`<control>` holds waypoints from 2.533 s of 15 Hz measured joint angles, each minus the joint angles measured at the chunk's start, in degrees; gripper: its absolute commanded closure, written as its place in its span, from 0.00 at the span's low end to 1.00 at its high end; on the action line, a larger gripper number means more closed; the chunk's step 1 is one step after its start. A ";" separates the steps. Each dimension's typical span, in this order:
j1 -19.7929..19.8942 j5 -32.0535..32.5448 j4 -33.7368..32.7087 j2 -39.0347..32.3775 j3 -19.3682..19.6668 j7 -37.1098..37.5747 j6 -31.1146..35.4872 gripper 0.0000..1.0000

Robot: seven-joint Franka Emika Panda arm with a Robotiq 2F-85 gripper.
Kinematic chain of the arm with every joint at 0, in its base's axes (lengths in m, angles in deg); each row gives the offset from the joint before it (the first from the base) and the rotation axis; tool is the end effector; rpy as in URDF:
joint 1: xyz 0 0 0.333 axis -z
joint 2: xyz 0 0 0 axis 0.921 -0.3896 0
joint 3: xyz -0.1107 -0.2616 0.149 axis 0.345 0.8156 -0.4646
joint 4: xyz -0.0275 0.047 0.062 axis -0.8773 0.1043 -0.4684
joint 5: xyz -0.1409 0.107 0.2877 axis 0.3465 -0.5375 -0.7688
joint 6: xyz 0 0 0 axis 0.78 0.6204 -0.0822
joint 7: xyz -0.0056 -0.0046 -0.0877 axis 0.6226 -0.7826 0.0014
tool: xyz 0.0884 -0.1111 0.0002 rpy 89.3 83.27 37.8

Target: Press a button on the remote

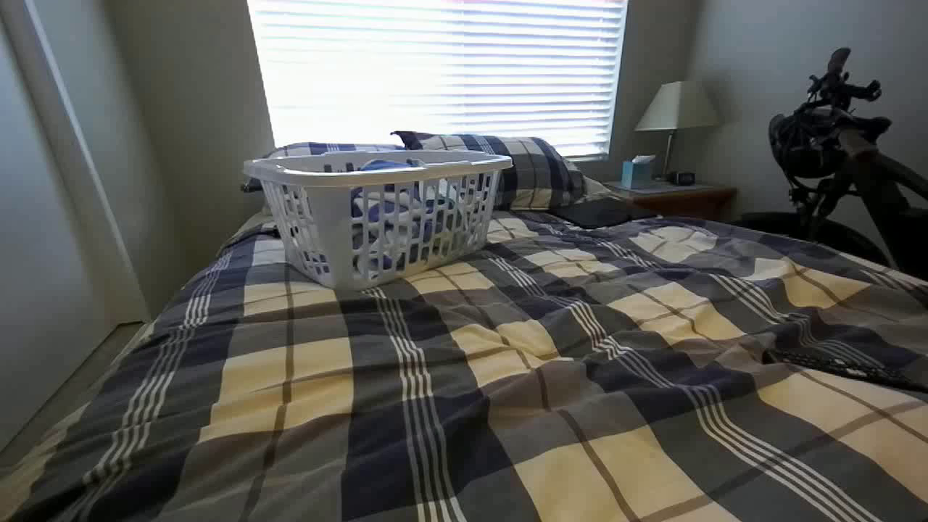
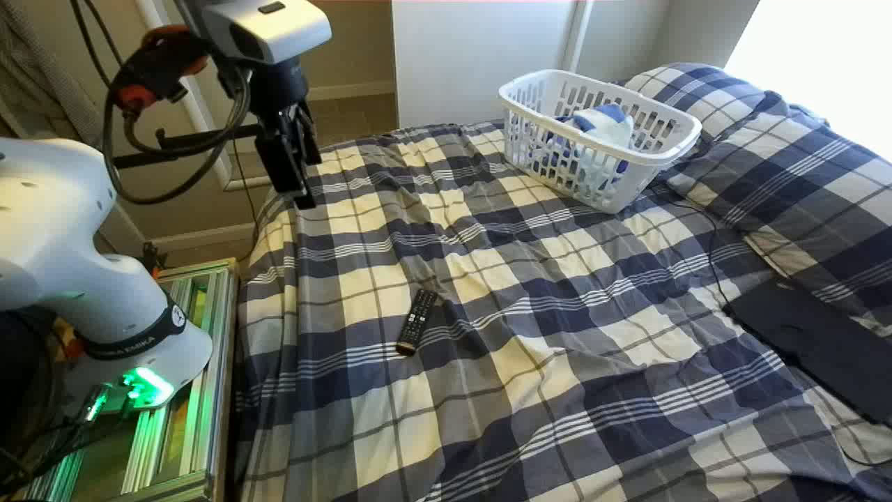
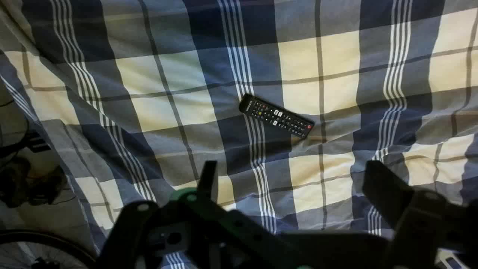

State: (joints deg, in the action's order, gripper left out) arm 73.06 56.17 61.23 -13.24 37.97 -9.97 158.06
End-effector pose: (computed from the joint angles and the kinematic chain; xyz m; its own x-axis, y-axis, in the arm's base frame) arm 0.2482 -0.0603 0.4994 0.9719 -0.1980 0.1273 -0.1926 -0.9798 -0.0538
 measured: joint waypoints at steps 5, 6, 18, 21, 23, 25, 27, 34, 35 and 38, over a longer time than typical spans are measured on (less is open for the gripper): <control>0.00 0.00 0.00 0.00 0.00 0.00 0.00 0.00; 0.00 0.00 0.00 0.00 0.00 0.00 0.00 0.00; -5.83 -5.05 1.55 -4.31 -0.66 -2.68 1.42 0.00; -8.66 -7.31 2.60 -9.33 -2.00 -3.01 2.67 0.06; -9.57 -7.70 3.10 -13.14 -2.92 -3.06 5.43 0.31; -9.97 -7.90 3.49 -17.07 -3.52 -3.06 8.87 0.39; -10.10 -8.18 3.64 -20.97 -3.92 -3.06 12.35 0.55; -10.91 -11.16 2.68 -34.98 -5.93 -3.00 25.94 0.99; -10.98 -11.53 2.20 -37.15 -6.16 -3.00 28.05 1.00; -11.11 -13.63 -0.12 -43.68 -6.55 -3.01 32.27 1.00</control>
State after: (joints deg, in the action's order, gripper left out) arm 61.95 42.55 61.11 -56.92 31.42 -12.97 190.33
